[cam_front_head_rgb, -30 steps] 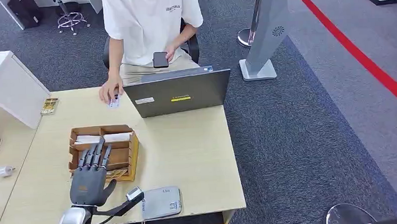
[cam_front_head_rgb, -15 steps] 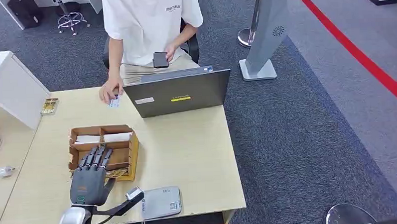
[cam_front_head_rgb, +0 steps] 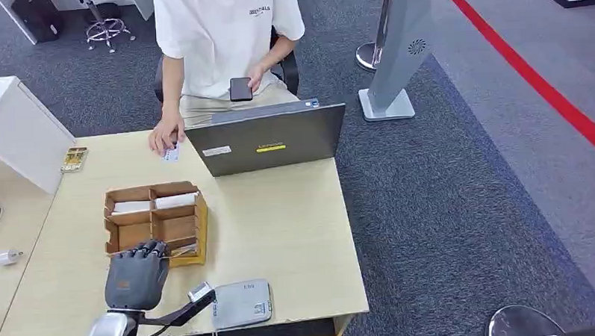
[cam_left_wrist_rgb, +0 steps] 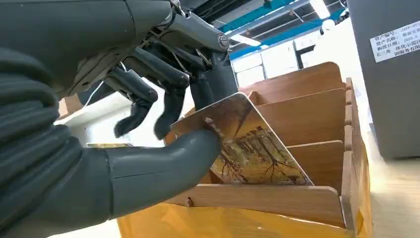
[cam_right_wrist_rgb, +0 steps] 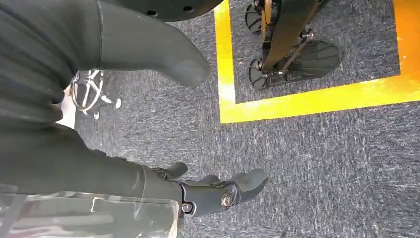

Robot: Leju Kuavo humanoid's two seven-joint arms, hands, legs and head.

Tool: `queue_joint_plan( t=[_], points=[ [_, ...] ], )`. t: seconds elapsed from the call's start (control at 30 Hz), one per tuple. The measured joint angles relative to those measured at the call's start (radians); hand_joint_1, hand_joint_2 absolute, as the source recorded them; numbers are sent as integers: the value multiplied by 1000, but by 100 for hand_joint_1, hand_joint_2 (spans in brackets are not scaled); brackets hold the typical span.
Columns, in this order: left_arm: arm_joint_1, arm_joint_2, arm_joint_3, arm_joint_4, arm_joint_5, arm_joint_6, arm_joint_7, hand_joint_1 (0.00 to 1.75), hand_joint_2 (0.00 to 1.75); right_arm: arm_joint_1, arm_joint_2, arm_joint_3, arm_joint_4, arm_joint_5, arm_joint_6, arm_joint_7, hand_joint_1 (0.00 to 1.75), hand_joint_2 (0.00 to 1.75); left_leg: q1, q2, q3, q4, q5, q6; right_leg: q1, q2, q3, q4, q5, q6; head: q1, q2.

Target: Pass the card to the sensor for recognition and then transmit it.

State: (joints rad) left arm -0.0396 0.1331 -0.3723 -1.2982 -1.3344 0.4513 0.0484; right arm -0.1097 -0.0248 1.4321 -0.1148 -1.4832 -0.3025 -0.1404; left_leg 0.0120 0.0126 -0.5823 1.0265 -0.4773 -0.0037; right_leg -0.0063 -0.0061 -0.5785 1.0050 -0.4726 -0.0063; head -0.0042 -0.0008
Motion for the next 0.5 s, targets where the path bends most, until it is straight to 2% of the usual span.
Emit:
queue_joint_plan(
  t=[0.37,0.5],
  points=[
    [3,0,5,0,0,-1,-5,175,175,0,0,0,0,-2,0,0,0,175,0,0,0,0,0,0,0,0,0,0,0,0,0,0],
    [4,1,6,0,19,12,-27,175,175,0,0,2,0,-4,0,0,0,175,0,0,0,0,0,0,0,0,0,0,0,0,0,0]
  ],
)
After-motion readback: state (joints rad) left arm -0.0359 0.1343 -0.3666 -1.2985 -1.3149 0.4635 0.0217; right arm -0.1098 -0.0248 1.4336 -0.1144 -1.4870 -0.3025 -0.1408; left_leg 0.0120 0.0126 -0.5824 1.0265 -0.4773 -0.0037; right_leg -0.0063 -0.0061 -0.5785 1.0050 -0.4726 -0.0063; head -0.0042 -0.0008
